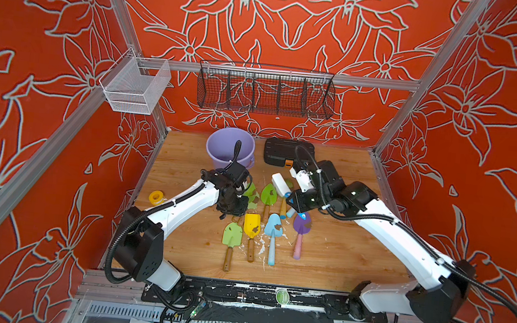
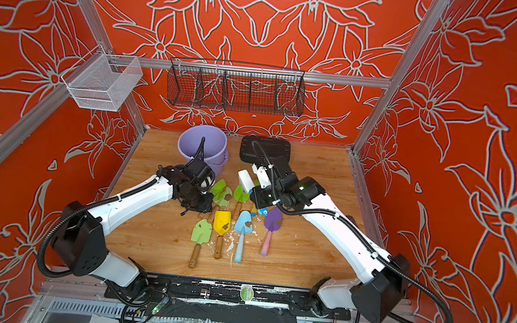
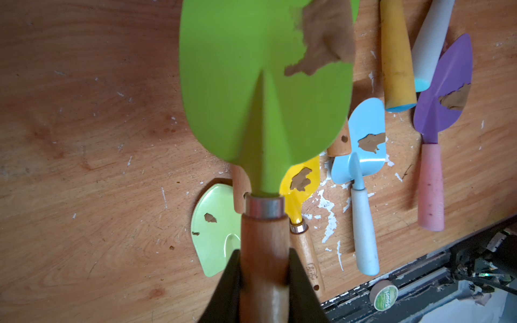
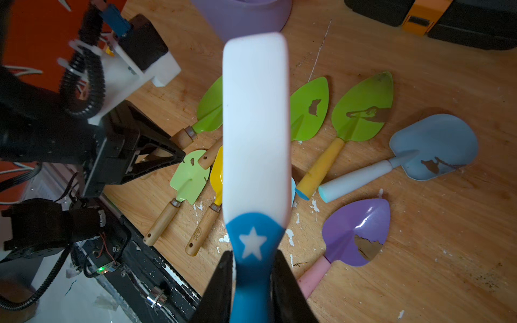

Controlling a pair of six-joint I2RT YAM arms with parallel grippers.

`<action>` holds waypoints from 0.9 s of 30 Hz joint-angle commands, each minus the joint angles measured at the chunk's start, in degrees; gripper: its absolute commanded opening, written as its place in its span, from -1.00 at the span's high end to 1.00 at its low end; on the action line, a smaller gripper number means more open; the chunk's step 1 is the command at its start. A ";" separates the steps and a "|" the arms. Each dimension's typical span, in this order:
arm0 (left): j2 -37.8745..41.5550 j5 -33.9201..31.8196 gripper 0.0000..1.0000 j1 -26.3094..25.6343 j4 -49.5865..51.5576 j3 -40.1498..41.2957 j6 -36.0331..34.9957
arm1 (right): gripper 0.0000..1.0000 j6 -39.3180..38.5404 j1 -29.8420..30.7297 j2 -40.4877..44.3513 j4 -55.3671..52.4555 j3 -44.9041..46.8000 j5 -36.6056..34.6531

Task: Brush the soil off the hand trowel and place it into the bucket
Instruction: Brush off the soil from the hand trowel.

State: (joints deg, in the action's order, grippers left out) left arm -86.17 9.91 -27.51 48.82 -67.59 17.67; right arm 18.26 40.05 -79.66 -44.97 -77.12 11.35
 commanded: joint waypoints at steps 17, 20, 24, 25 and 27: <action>4.59 -6.05 1.00 -0.37 1.11 0.49 1.65 | 1.00 2.30 6.27 -13.51 6.34 -8.60 2.71; 4.78 -7.92 1.00 -0.38 1.95 0.99 2.40 | 1.00 2.02 6.87 -15.27 5.70 -9.66 3.26; 6.36 -9.27 1.00 -0.38 2.07 2.57 3.25 | 1.00 1.37 7.33 -18.39 4.94 -11.24 4.00; 7.15 -9.71 1.00 -0.40 1.99 3.10 3.53 | 1.00 1.26 7.33 -19.36 4.63 -11.84 3.55; 8.70 -10.94 1.00 -0.40 2.26 3.90 4.08 | 1.00 0.91 7.34 -21.54 3.53 -13.46 2.38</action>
State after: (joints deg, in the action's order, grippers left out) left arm -80.71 1.65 -27.51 49.65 -64.20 20.47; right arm 19.81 47.00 -98.96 -40.03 -87.88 14.24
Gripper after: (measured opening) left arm 0.236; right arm 0.248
